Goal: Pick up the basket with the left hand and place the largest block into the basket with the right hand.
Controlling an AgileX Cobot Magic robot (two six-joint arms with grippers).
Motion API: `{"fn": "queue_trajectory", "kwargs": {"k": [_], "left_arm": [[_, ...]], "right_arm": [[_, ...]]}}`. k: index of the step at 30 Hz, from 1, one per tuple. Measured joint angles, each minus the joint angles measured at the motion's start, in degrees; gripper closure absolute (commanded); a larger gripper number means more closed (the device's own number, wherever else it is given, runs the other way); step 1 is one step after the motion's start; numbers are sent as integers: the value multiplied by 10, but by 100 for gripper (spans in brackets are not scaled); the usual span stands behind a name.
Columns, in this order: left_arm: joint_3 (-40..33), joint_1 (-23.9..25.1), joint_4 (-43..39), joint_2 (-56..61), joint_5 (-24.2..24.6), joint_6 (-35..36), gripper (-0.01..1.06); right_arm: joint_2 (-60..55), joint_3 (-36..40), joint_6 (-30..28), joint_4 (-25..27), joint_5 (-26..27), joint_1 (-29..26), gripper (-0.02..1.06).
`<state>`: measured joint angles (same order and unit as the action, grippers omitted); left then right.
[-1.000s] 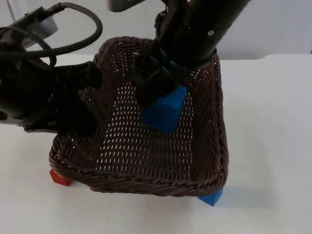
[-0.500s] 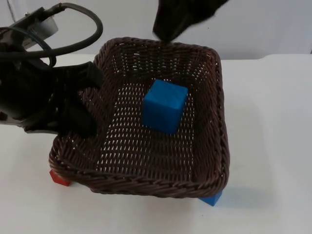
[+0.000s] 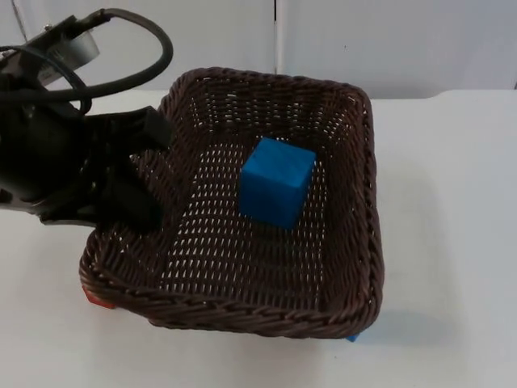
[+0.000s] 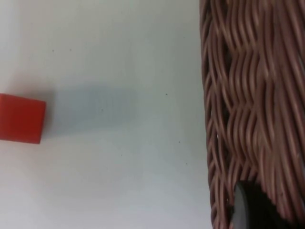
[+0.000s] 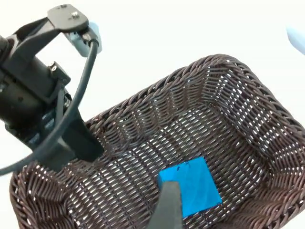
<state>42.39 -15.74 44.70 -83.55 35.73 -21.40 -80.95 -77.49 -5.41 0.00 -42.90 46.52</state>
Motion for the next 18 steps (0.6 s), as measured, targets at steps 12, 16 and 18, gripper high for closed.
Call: {"fn": "queue_trajectory", "kwargs": {"k": [12, 16, 18], "left_arm": [[0, 0, 0, 0, -69, -41, 105], [0, 0, 3, 0, -106, -41, 105], [0, 0, 7, 0, -113, -41, 105]], "right_arm": [[73, 172, 10, 4, 103, 0, 35], [74, 193, 14, 5, 115, 0, 35], [74, 199, 15, 10, 122, 0, 35]]}}
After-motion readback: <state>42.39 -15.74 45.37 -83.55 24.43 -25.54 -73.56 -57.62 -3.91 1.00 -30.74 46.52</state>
